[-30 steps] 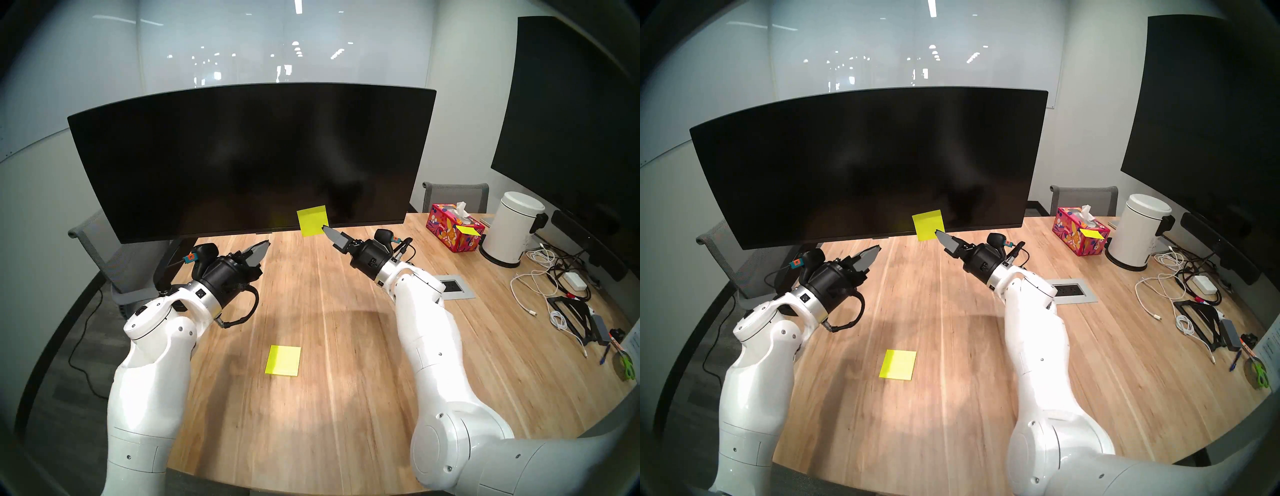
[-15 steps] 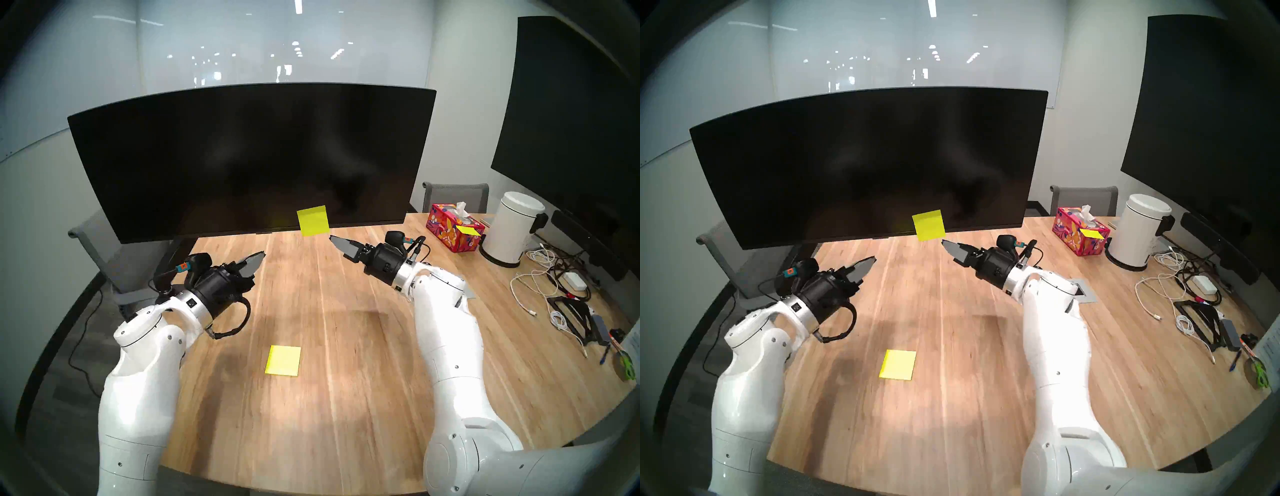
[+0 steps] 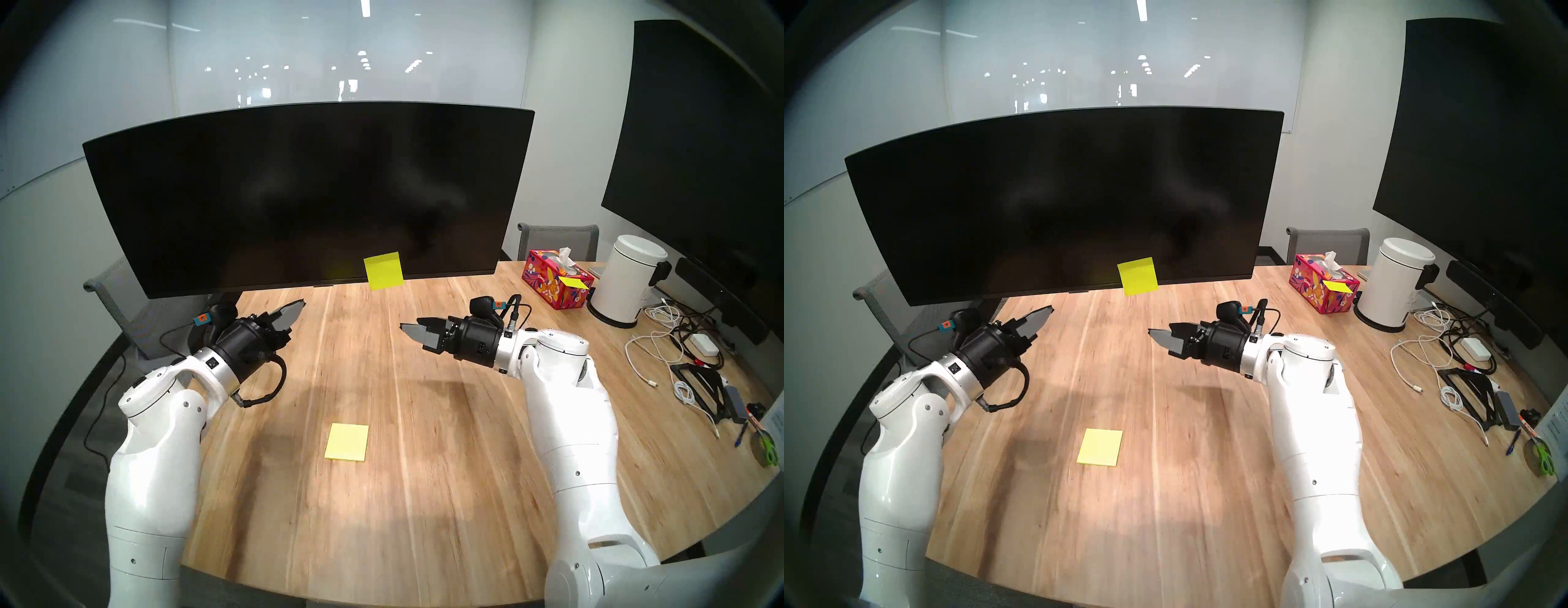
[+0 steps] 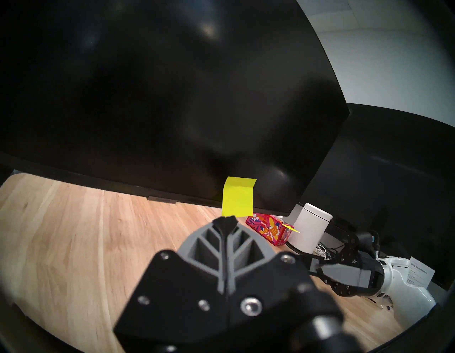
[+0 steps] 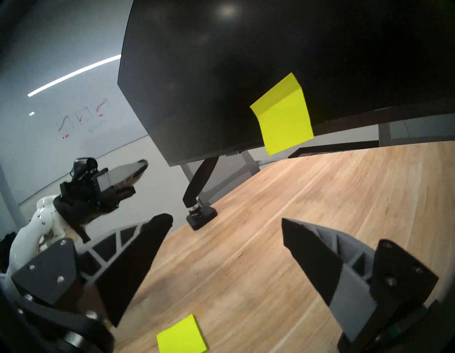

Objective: Peel one sticky note off the pad and stick it onto the monitor, then press it flat

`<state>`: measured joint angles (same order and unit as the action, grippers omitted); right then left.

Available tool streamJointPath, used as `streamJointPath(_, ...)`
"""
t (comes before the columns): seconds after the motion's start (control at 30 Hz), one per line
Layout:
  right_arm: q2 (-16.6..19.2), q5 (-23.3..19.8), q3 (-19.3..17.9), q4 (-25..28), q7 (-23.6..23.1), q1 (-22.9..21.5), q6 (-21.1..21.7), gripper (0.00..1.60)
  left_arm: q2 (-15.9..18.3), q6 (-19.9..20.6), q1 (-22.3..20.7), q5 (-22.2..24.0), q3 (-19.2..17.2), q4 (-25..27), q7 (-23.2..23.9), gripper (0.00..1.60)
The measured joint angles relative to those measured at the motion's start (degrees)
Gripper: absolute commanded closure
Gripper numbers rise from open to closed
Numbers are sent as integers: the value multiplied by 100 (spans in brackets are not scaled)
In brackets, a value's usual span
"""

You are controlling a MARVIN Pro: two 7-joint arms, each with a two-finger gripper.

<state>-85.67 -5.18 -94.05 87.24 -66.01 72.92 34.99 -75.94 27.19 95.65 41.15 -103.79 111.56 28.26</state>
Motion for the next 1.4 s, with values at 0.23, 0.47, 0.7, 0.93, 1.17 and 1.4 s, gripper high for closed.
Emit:
streamJointPath(0.23,367,412,240,534,-244,286,-15,0,98,109,16,59,-199,0,101,160)
streamJointPath(0.47,657,765,250,1076,-314,606,-31,0,199,282,212,98,-272,44,287,160)
streamJointPath(0.7,780,976,-13,1629,-212,928,82,0,295,382,495,86,-277,119,497,160)
streamJointPath(0.93,715,1104,-340,2183,55,1272,263,0,370,362,734,50,-301,169,663,160)
streamJointPath(1.17,501,1040,-594,2614,254,1546,316,0,405,305,868,18,-326,172,760,160)
streamJointPath(1.4,393,994,-642,2762,313,1685,225,0,431,278,963,4,-356,172,827,160)
